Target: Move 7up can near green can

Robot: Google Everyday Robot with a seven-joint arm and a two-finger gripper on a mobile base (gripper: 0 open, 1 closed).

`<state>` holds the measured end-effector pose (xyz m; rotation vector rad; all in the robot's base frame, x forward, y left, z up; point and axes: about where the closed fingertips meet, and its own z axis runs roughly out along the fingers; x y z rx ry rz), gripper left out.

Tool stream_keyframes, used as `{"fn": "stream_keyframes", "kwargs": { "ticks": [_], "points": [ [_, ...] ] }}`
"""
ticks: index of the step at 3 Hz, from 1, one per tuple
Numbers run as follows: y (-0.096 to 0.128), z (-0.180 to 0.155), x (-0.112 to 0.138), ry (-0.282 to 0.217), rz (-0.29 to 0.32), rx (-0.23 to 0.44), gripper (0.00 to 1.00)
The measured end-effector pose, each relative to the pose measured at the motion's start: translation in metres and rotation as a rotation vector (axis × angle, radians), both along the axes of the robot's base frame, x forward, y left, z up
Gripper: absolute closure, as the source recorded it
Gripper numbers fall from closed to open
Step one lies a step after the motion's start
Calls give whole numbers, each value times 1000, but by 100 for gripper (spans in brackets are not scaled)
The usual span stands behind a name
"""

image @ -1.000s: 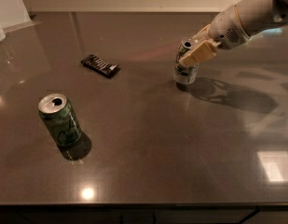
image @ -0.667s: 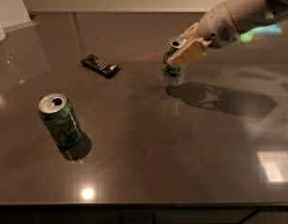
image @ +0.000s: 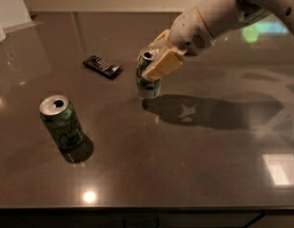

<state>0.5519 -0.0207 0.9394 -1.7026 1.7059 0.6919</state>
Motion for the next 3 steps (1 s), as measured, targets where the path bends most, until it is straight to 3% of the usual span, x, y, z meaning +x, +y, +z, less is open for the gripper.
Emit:
{"fn": "stream_keyframes", "kwargs": {
  "ticks": [1, 3],
  "points": [
    [28, -11, -20, -7, 77, -32, 100],
    [67, -19, -48, -4, 175, -70, 100]
  ]
}}
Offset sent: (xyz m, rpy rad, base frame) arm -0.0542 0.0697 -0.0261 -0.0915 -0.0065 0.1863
